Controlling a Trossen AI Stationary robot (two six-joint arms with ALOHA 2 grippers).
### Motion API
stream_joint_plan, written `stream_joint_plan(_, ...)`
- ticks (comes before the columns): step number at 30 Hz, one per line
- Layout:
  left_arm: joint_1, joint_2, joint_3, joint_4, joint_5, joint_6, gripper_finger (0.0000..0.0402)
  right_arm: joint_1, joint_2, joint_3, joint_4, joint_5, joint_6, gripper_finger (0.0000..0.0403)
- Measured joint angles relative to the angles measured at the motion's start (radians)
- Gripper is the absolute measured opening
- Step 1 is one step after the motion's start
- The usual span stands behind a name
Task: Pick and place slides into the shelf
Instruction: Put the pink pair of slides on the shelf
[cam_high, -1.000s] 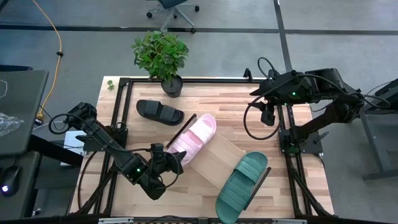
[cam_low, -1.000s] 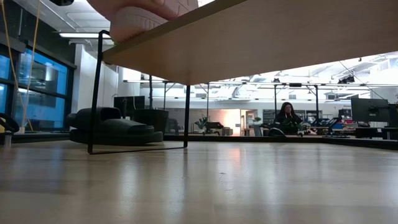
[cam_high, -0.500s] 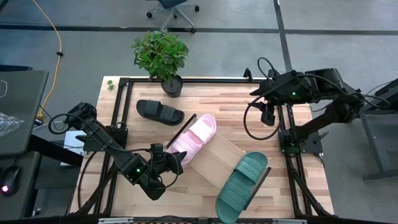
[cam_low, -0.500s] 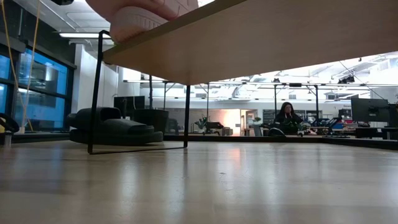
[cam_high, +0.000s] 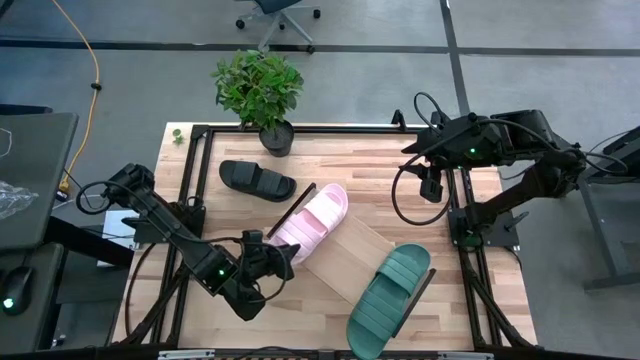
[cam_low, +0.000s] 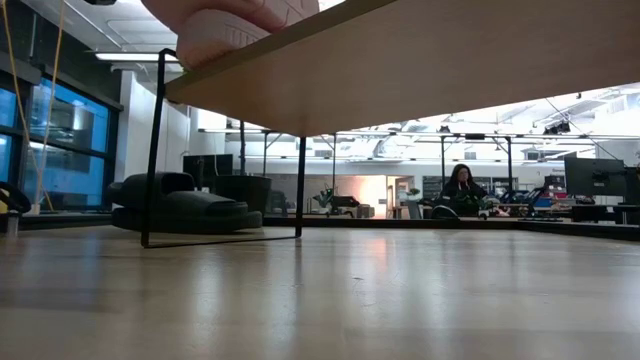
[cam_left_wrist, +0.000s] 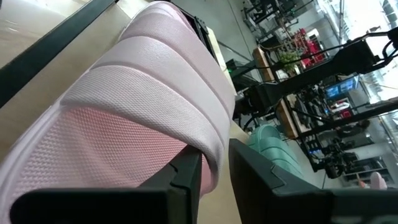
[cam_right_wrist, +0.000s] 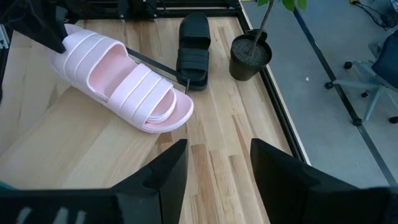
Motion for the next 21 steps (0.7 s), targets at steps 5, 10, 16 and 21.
stream_joint_plan(5, -0.010, -0.022, 0.000, -0.027, -0.003, 0.011, 0.0069, 0.000, 0.000, 0.000, 0.000, 0.000, -0.004, 0.0167)
stream_joint_plan(10, -0.014, -0.049, 0.000, -0.062, 0.000, 0.012, 0.0069, 0.000, 0.000, 0.000, 0.000, 0.003, -0.004, 0.0167)
stream_joint_plan(16, -0.013, -0.061, 0.001, -0.094, 0.022, 0.002, 0.0069, 0.000, 0.000, 0.000, 0.000, 0.006, -0.004, 0.0167)
stream_joint_plan(21, -0.013, -0.060, 0.000, -0.095, 0.038, -0.008, 0.0069, 0.000, 0.000, 0.000, 0.000, 0.011, -0.004, 0.0167)
